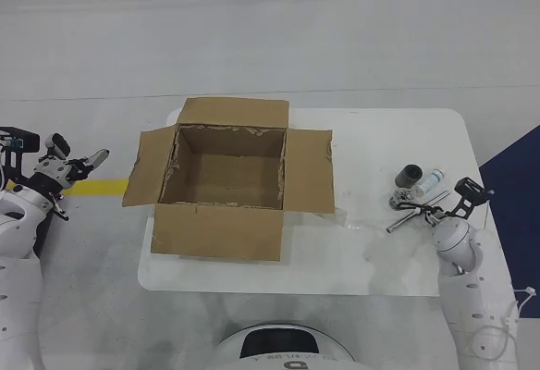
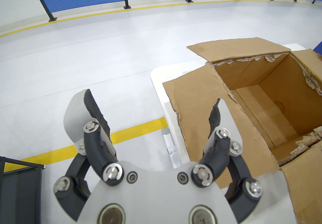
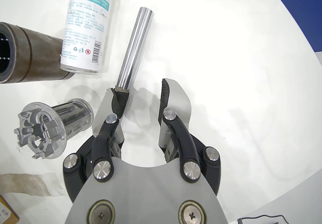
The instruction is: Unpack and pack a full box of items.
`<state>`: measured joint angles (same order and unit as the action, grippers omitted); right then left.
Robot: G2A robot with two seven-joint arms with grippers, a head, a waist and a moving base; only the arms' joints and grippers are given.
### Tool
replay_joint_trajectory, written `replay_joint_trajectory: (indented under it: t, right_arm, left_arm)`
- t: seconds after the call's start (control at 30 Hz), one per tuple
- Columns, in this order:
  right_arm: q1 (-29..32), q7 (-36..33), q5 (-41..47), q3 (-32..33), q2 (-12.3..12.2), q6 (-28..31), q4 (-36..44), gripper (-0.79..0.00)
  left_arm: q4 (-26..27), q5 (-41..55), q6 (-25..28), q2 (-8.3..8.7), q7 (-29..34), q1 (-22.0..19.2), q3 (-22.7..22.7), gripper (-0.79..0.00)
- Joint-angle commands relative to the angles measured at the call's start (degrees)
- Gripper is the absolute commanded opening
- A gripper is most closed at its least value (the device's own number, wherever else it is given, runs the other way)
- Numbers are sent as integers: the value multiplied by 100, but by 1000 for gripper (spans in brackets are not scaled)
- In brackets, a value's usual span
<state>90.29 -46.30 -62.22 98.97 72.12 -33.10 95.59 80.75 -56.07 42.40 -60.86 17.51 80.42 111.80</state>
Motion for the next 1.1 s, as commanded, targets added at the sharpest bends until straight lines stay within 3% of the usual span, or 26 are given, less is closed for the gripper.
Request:
replay_joint_trajectory:
  t: [0.0, 0.77, 1.07]
  right_arm:
    - [-22, -6, -14, -48, 5, 12, -6, -496]
    - [-342, -281, -550, -503, 42, -174, -66, -496]
    - [-432, -405, -615, -491, 50, -175, -217, -551]
  left_arm:
    - [0, 0, 0, 0, 0, 0, 0, 0]
    - [0, 0, 0, 0, 0, 0, 0, 0]
    - [0, 0, 0, 0, 0, 0, 0, 0]
